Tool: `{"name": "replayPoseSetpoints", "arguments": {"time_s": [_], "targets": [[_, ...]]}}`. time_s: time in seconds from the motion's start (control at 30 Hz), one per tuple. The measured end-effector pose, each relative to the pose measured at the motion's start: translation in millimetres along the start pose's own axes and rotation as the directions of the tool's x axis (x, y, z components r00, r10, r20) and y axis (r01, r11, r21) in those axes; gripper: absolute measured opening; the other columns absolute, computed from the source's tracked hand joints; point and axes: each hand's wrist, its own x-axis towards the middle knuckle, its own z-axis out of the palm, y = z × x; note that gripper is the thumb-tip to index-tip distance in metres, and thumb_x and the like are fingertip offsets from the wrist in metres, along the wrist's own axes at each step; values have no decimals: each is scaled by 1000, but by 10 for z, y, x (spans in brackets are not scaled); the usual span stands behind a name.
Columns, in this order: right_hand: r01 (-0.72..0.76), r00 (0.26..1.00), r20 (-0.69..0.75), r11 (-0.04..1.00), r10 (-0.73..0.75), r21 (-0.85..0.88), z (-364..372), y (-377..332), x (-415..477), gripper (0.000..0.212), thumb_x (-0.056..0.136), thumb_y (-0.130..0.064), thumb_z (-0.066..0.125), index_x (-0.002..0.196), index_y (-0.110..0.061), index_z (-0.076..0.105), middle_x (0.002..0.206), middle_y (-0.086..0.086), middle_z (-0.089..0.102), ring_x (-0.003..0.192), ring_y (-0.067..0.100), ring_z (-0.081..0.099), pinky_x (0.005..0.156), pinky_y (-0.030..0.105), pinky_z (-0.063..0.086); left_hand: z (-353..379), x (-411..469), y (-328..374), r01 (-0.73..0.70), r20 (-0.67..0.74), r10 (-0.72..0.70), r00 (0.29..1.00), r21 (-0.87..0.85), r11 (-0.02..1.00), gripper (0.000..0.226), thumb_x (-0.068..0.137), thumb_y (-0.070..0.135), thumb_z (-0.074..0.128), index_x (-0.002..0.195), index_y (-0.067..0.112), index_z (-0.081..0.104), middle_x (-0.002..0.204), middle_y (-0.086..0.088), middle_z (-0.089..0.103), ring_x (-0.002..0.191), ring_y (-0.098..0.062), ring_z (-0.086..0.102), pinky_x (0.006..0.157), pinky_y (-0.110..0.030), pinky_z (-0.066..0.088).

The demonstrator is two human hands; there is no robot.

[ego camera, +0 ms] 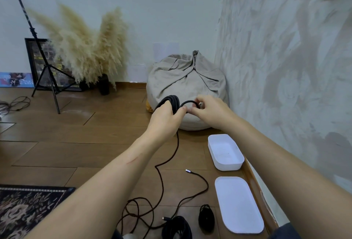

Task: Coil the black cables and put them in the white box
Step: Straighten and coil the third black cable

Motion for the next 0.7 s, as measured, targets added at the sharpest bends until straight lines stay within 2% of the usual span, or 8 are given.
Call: {"name": "replayPoseSetpoints", "arguments": {"time_s": [0.13,0.2,0.27,0.33,0.47,0.57,0.63,0.7], "targets": [[21,999,-37,999,-20,42,8,56,15,23,96,-42,60,90,-20,66,79,-3,62,85,22,58,69,35,42,22,2,-29,14,33,-14,999,-26,1000,39,101,46,52,83,12,42,76,-1,42,68,-17,41,59,-35,32],[35,998,-44,998,-32,58,22,110,54,12,96,-29,63,106,-25,67,90,-3,65,90,22,61,80,36,47,28,14,-42,32,39,-30,999,-42,999,40,100,48,51,84,12,43,78,-3,45,69,-18,43,61,-35,33],[14,999,-50,993,-8,114,9,161,87,30,94,-19,64,123,-27,63,95,-5,66,95,20,62,86,34,48,19,39,-73,53,36,-50,998,-84,995,41,99,49,51,84,12,43,79,-5,46,69,-18,44,62,-36,34],[-7,998,-57,992,14,124,-15,217,114,28,93,-17,67,120,-24,66,99,-4,70,101,19,63,90,34,49,1,62,-119,65,41,-60,997,-120,991,41,99,50,51,84,12,44,80,-8,49,70,-21,47,63,-35,35],[27,996,-85,997,-33,-69,-34,270,107,16,95,-26,66,106,-32,75,104,-4,66,102,16,58,82,32,44,-1,65,-158,55,46,-50,998,-118,992,42,98,50,51,85,10,46,82,-8,52,74,-30,54,63,-36,36],[14,993,-115,988,-32,-156,-80,247,106,16,95,-34,64,105,-39,75,105,-5,70,105,19,60,80,34,48,17,58,-131,38,23,-35,999,-124,991,52,97,52,51,93,0,51,83,-8,53,72,-22,49,63,-36,37],[12,991,-127,975,-41,-221,-78,212,102,16,95,-35,62,106,-40,73,97,-6,70,105,22,60,78,34,48,16,59,-118,27,4,-26,1000,-143,989,55,97,52,52,97,-3,52,82,-8,53,72,-21,49,64,-36,37],[19,990,-129,973,-50,-231,-63,183,96,16,96,-32,62,104,-38,73,79,-9,65,99,22,64,80,34,51,6,59,-106,6,-4,-6,1000,-157,988,57,97,52,53,98,-5,53,81,-7,53,71,-20,48,64,-36,37]]}}
